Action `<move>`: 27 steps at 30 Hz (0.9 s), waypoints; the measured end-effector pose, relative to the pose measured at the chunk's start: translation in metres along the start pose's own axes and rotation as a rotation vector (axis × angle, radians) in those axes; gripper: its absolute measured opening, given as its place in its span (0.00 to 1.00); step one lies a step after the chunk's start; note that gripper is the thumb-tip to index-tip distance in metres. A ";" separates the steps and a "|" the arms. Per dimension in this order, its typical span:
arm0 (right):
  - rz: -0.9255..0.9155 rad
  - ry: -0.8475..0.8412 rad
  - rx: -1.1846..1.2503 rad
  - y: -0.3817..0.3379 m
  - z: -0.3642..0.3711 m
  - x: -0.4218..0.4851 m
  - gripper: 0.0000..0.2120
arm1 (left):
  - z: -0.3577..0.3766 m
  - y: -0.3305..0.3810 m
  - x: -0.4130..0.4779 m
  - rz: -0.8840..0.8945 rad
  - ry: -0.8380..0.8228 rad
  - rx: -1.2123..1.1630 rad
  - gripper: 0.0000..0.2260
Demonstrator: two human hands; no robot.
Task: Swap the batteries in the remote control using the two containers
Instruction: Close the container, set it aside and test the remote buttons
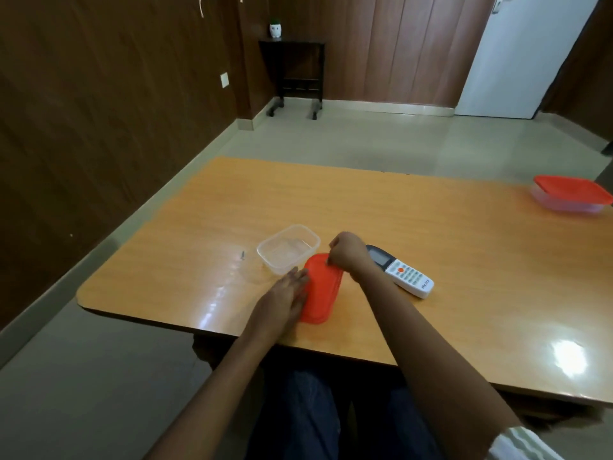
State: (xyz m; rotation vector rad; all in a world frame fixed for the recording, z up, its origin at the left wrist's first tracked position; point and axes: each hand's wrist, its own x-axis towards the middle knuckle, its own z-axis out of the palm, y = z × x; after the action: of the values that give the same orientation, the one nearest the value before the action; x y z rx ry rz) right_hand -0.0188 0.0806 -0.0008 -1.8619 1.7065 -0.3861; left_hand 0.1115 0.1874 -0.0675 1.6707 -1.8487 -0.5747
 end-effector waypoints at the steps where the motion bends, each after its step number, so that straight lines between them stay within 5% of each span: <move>1: -0.014 0.068 0.012 -0.005 -0.011 0.002 0.13 | -0.006 0.001 0.001 0.000 0.105 -0.023 0.19; 5: -0.180 0.361 0.020 -0.034 -0.042 -0.007 0.09 | -0.037 0.000 0.015 -0.088 0.483 -0.084 0.13; 8: -0.370 0.499 -0.087 -0.052 -0.020 -0.020 0.08 | -0.050 -0.017 0.039 -0.390 0.477 -0.143 0.14; 11: -0.534 0.425 -0.268 -0.048 0.036 -0.019 0.09 | -0.049 -0.033 0.054 -0.566 0.328 -0.428 0.14; 15: -0.466 0.084 -0.400 -0.041 0.085 -0.022 0.09 | -0.040 -0.044 0.051 -0.589 0.356 -0.668 0.15; 20: -0.565 0.189 -0.398 -0.040 0.096 -0.023 0.12 | -0.041 -0.043 0.054 -0.614 0.372 -0.708 0.14; 25: -0.181 0.350 0.000 -0.037 0.052 0.009 0.15 | -0.036 -0.041 0.056 -0.568 0.428 -0.681 0.05; 27: 0.062 0.249 0.160 -0.025 0.036 0.030 0.17 | -0.035 -0.040 0.056 -0.554 0.454 -0.664 0.05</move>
State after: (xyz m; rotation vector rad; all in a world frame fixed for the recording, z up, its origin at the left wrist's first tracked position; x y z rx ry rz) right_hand 0.0260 0.0597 -0.0198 -1.6980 1.8309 -0.7332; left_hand 0.1618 0.1295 -0.0609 1.6394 -0.7423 -0.8316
